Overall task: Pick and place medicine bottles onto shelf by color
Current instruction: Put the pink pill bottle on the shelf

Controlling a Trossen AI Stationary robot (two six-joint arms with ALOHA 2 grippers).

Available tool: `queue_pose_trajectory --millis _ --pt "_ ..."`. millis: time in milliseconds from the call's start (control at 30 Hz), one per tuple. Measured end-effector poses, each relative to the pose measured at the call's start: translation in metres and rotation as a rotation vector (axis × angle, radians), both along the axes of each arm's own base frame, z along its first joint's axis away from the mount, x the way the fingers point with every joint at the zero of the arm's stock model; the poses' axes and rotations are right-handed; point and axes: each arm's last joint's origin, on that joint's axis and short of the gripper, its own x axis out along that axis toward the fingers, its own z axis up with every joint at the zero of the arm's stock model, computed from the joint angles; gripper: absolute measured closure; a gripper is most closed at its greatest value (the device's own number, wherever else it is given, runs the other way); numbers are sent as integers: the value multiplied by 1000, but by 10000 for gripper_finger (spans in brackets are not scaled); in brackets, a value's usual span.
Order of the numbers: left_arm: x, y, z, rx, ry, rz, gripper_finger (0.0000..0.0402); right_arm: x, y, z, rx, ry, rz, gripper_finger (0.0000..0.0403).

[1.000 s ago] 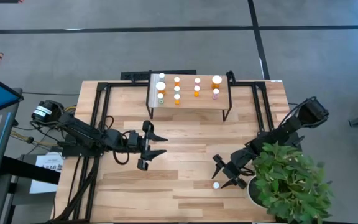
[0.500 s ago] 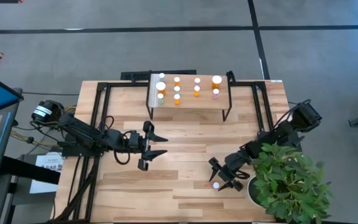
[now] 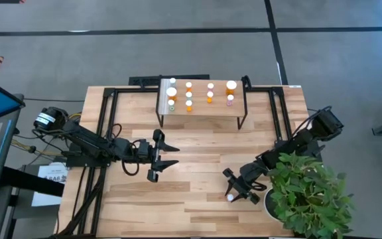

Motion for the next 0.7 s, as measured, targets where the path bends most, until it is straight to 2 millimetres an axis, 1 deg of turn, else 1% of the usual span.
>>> queue_pose_trajectory --millis 133,267,367,500,700 --pt "0 0 0 0 0 0 219 0 0 0 0 0 0 249" --pt "0 0 0 0 0 0 219 2 -3 0 7 5 -17 270" --pt "0 0 0 0 0 0 219 4 -7 0 9 6 -35 272" --pt "0 0 0 4 3 -7 219 9 -14 2 10 1 -69 264" --pt "0 -1 0 -1 1 -28 219 28 -26 15 22 -55 -130 264"
